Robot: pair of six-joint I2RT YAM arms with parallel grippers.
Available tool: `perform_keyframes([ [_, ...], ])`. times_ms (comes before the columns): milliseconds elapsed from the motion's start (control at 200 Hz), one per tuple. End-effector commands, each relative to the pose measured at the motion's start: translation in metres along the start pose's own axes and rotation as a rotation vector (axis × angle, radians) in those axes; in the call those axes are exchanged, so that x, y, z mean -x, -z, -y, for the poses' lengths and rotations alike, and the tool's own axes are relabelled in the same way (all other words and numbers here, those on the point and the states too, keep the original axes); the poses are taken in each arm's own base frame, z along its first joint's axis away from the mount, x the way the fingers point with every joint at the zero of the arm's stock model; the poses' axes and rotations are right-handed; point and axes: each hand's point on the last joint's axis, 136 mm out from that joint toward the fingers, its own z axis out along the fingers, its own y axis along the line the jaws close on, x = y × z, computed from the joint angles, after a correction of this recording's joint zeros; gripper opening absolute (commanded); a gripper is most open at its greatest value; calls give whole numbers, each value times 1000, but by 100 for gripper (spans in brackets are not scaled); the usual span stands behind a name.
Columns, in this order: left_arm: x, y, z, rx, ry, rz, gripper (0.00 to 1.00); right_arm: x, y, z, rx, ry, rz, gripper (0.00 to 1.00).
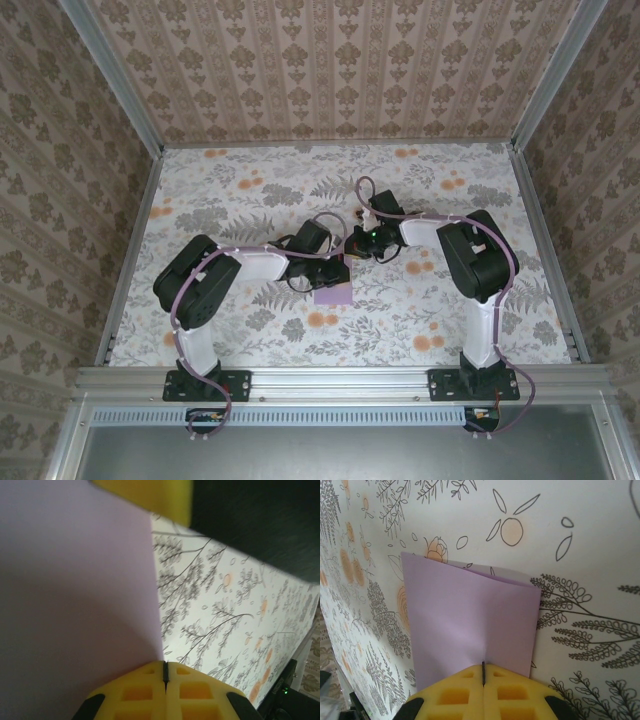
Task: Fold a paper plane with a square sheet of paper (pick it up from the middle)
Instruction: First fold in half a square sheet of paper at the center of the table.
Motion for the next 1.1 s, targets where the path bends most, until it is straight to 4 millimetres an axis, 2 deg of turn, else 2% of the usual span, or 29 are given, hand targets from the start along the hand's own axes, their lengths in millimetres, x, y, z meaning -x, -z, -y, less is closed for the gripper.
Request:
perform_keyframes([
  [0, 16, 1, 20, -47, -66, 36, 4, -13, -9, 20, -53, -30, -54, 0],
  [150, 16, -7, 18, -37, -63, 24, 3, -15, -9, 22, -58, -41, -57, 0],
  [465, -4, -21, -7, 46, -31, -10, 0, -16, -10, 28, -80, -56, -55, 0],
  [715, -26, -22, -18, 74, -3, -25, 0, -16, -11, 36, -106, -72, -51, 0],
  [960, -55, -22, -14, 84, -13, -50, 0, -12, -12, 43, -124, -87, -48, 0],
  [1095, -68, -20, -20, 110, 7, -49, 0, -10, -14, 45, -127, -88, -51, 0],
])
